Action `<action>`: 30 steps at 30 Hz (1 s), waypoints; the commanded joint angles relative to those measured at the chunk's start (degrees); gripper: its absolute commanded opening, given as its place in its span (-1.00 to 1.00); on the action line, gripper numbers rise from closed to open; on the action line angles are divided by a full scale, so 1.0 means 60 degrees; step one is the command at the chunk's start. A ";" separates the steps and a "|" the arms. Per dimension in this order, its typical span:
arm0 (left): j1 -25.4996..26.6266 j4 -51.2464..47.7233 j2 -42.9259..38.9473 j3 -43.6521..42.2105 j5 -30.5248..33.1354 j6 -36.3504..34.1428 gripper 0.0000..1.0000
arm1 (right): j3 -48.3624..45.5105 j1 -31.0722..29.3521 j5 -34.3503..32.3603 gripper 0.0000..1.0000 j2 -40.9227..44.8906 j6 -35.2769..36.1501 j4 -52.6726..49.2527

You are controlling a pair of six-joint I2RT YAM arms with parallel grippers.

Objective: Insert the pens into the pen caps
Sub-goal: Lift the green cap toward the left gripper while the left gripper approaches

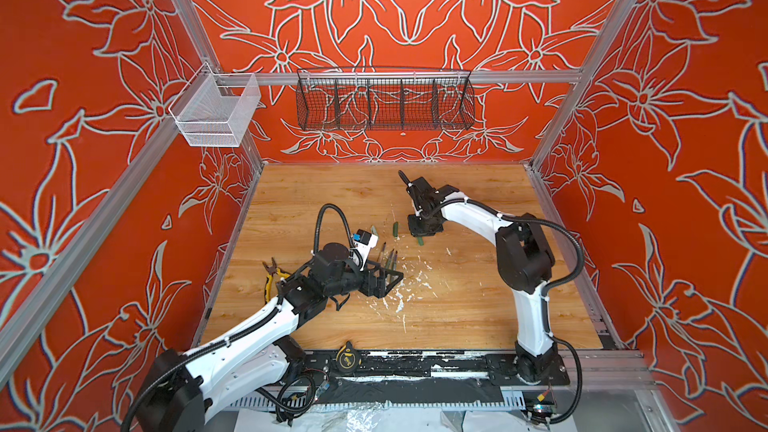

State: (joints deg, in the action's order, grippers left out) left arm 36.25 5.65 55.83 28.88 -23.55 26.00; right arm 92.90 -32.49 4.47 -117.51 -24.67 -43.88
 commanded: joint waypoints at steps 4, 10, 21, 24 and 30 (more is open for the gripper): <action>0.0155 0.2698 0.1644 0.0172 -0.0508 0.0661 0.96 | -0.1451 -0.0053 0.0901 -0.62 0.1494 -0.0227 0.1167; 0.0155 0.3844 0.2888 0.0422 -0.0925 0.1089 0.98 | -0.2743 -0.0050 0.1766 -0.62 0.2675 -0.0312 0.2074; -0.0141 0.5699 0.4133 0.0686 -0.1770 0.1937 0.83 | -0.4448 -0.0058 0.3321 -0.61 0.4478 -0.0715 0.3453; -0.0268 0.5770 0.4300 0.0780 -0.2063 0.2054 0.76 | -0.4810 -0.0066 0.3624 -0.61 0.5011 -0.0794 0.3764; -0.0314 0.5818 0.4334 0.0866 -0.2252 0.2068 0.62 | -0.5477 -0.0103 0.4252 -0.61 0.5931 -0.1033 0.4618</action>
State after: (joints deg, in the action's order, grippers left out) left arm 34.50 37.41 81.60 32.88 -34.87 37.67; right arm 61.93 -32.56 26.59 -84.36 -29.23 -20.53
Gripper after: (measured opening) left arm 0.817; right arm 0.199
